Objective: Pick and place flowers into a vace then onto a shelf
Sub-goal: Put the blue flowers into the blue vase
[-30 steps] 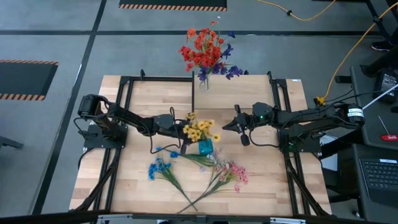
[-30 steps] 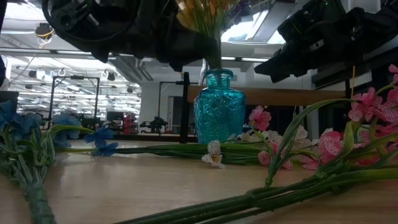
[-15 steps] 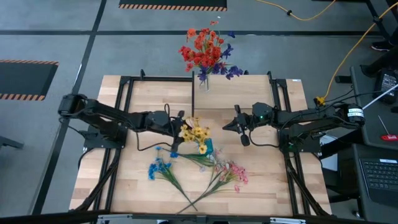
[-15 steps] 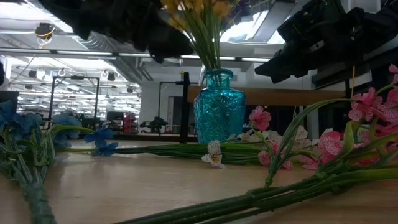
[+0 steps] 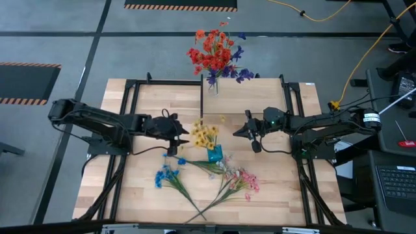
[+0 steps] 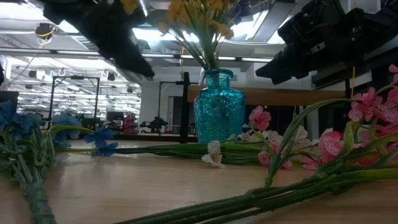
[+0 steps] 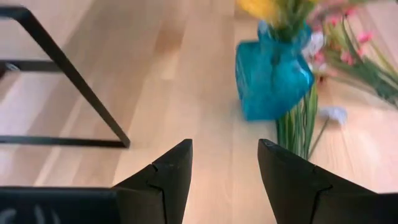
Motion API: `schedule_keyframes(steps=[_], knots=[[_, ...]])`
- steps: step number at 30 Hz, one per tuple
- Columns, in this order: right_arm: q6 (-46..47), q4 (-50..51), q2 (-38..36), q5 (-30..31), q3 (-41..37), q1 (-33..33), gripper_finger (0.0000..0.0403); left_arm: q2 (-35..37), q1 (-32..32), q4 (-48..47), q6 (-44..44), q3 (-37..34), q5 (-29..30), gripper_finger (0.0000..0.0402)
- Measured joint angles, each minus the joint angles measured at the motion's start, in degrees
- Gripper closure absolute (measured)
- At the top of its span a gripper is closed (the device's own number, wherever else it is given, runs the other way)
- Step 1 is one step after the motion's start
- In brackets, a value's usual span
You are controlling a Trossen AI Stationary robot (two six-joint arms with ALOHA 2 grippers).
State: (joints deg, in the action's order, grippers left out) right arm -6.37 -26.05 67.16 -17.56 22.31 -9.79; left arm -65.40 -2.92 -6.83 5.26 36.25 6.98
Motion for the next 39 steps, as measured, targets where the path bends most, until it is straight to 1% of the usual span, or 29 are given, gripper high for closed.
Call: schedule_keyframes(steps=[4,8,13,23,27,30,34,39], knots=[[-0.02,0.31,0.0,0.0,0.0,0.01,0.0399,-0.55,-1.38,-2.82,0.2,-0.03,0.03,0.0226],[-0.04,0.27,0.0,-0.01,0.0,0.01,0.0399,-0.82,-3.41,-1.9,0.18,-0.42,0.03,0.0226],[-0.08,0.27,0.0,0.0,0.0,0.0,0.0399,-2.04,-6.44,-2.01,2.4,-0.55,0.03,0.0226],[-0.02,0.23,0.0,0.0,0.0,-0.01,0.0399,-7.33,-11.01,4.31,3.0,-0.55,0.05,0.0227],[0.0,0.25,0.0,-0.01,0.0,-0.01,0.0399,-9.27,-13.06,5.51,7.91,-0.42,3.27,0.0235],[-0.01,0.25,0.0,0.0,0.0,-0.01,0.0399,-10.53,-14.47,4.85,12.63,0.56,4.28,0.0243],[0.07,0.27,0.0,0.0,0.0,-0.01,0.0399,-12.41,-17.19,3.88,13.64,3.46,6.47,0.0249],[0.2,0.67,0.0,-0.02,0.0,-0.01,0.0399,-15.63,-20.7,-4.41,15.89,9.56,9.99,0.0249]])
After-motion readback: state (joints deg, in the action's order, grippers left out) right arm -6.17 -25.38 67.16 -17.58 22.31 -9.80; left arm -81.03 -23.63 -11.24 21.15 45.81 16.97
